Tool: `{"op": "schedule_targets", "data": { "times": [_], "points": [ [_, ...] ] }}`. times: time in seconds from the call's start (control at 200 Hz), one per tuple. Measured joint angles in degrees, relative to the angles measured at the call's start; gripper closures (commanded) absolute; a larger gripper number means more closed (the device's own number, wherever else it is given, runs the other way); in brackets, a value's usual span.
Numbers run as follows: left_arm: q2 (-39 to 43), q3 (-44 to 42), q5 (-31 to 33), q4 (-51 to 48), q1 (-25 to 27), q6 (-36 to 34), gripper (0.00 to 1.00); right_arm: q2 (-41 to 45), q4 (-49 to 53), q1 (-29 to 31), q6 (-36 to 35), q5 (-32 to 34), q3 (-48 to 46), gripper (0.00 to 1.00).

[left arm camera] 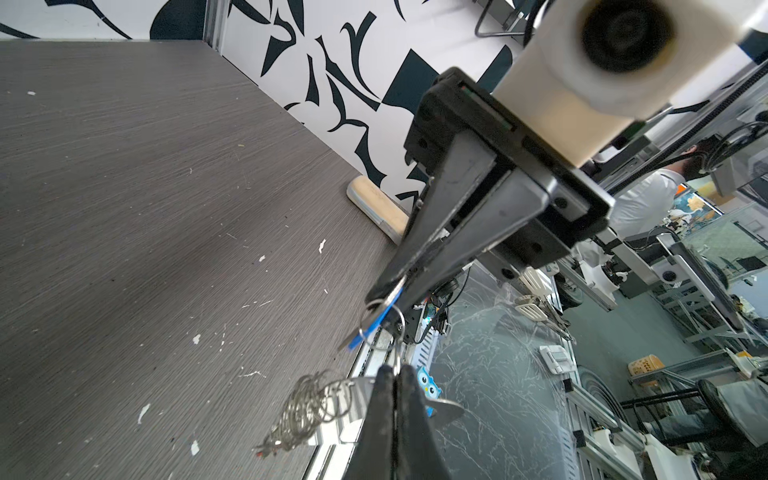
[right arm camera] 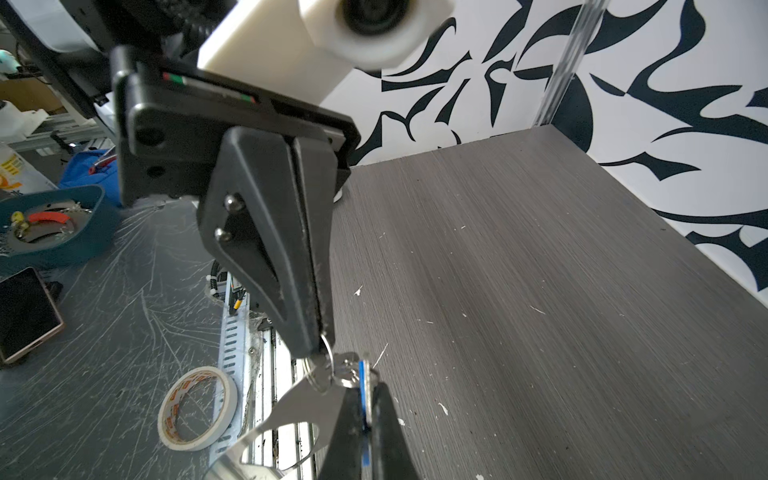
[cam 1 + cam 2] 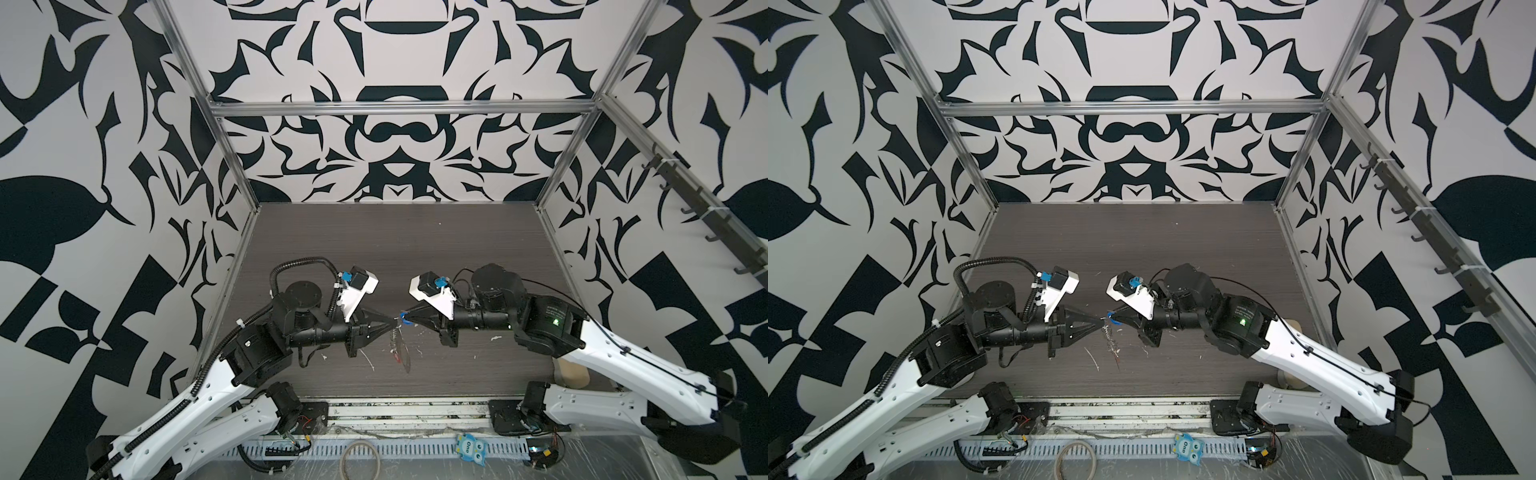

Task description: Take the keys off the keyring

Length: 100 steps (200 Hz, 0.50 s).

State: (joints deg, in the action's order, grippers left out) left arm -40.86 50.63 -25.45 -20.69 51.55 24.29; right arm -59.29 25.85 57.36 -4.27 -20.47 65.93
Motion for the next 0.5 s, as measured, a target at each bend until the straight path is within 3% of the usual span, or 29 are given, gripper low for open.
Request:
{"op": "schedule_targets", "data": {
  "times": [0.24, 0.5],
  "points": [
    [0.5, -0.5, -1.7, 2.4, -0.1, -0.1, 1.0, -0.5, -1.4, -5.6, 1.2, -12.2, -0.9, 1.0],
    [1.5, -1.5, -3.6, 3.8, -0.1, 0.6, 1.0, -1.9, -2.3, -6.6, 2.0, -18.0, -1.0, 1.0]
  ]
}}
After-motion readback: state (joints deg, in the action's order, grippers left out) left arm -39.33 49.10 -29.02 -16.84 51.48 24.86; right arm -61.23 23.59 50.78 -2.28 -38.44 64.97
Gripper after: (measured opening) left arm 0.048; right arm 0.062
